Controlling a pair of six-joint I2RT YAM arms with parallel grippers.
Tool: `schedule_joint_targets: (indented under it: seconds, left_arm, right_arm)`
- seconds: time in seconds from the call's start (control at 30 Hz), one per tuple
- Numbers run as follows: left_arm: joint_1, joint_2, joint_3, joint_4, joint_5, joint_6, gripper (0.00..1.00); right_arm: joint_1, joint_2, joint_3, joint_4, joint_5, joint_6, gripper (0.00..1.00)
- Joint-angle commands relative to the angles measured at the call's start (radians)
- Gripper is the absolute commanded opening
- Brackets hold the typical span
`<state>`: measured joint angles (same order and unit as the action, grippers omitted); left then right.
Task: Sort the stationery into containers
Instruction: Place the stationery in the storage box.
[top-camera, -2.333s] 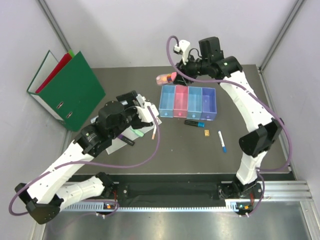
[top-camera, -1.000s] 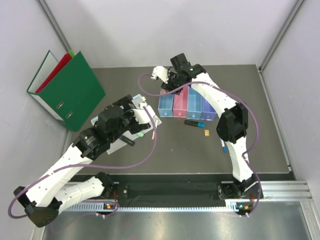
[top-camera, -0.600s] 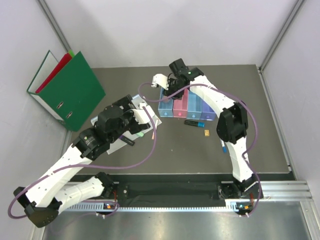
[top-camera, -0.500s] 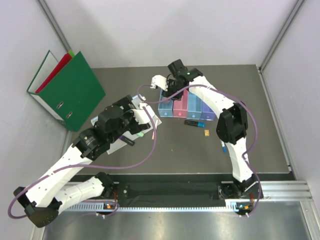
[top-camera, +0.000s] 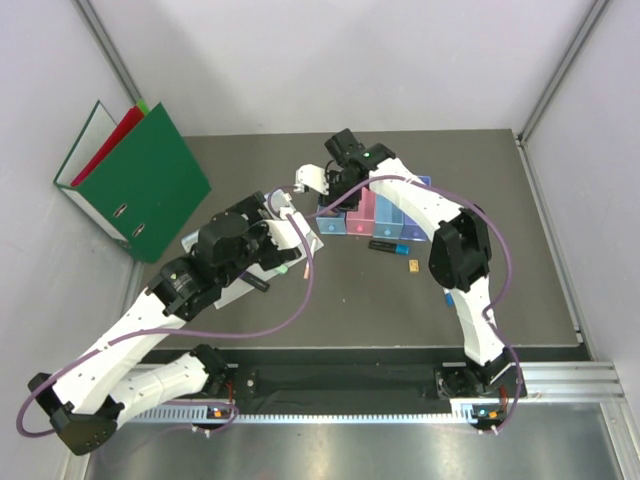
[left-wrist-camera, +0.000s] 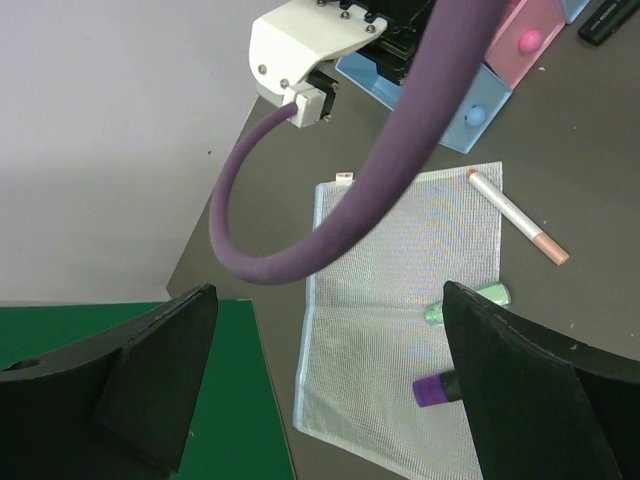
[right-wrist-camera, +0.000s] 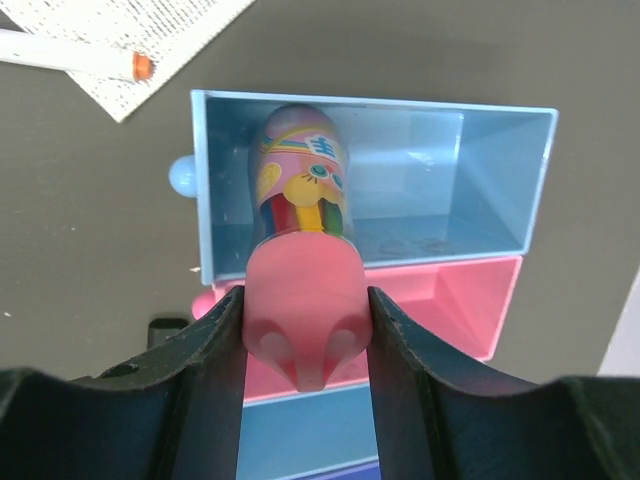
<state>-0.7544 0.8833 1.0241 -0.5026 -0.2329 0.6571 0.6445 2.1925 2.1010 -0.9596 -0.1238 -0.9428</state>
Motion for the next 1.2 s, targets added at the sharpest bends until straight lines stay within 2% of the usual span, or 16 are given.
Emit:
schedule_joint_targets:
  seconds: [0.0,0.13,0.17,0.23,0.27,0.43,0.73,0.97,1.17]
  left_arm:
    - [0.003,-0.024,-0.002,0.009,-0.003,-0.010,0.99]
    - [0.003,-0.027,-0.009,0.007,-0.003,-0.008,0.99]
    - [0.003,-0.027,-0.010,0.010,-0.003,-0.010,0.99]
    - [0.003,-0.027,-0.015,0.012,-0.002,-0.013,0.99]
    - [0.003,-0.027,-0.015,0.013,0.000,-0.017,0.99]
    - [0.003,-0.029,-0.028,0.019,-0.002,-0.017,0.99]
    - [0.003,-0.029,-0.029,0.019,0.004,-0.020,0.99]
    - [0.003,-0.035,-0.030,0.018,0.006,-0.025,0.99]
    - [0.003,-0.041,-0.032,0.016,0.004,-0.025,0.99]
  right_arm:
    - [0.021,-0.065,-0.007,0.015,-0.008,-0.014,0.23]
    - [0.020,-0.063,-0.009,0.024,-0.005,-0.005,0.37]
    - [0.021,-0.063,-0.009,0.028,-0.005,-0.004,0.48]
    - [0.023,-0.068,-0.009,0.033,-0.004,-0.001,0.58]
    - [0.023,-0.068,-0.010,0.036,-0.004,-0.001,0.66]
    - [0.023,-0.094,-0.033,0.079,0.012,-0.002,0.83]
    - [0.027,-0.192,-0.170,0.301,0.050,0.022,0.86]
    - [0.030,-0.243,-0.281,0.517,0.147,0.038,0.86]
    - [0.032,-0.240,-0.280,0.544,0.164,0.047,0.86]
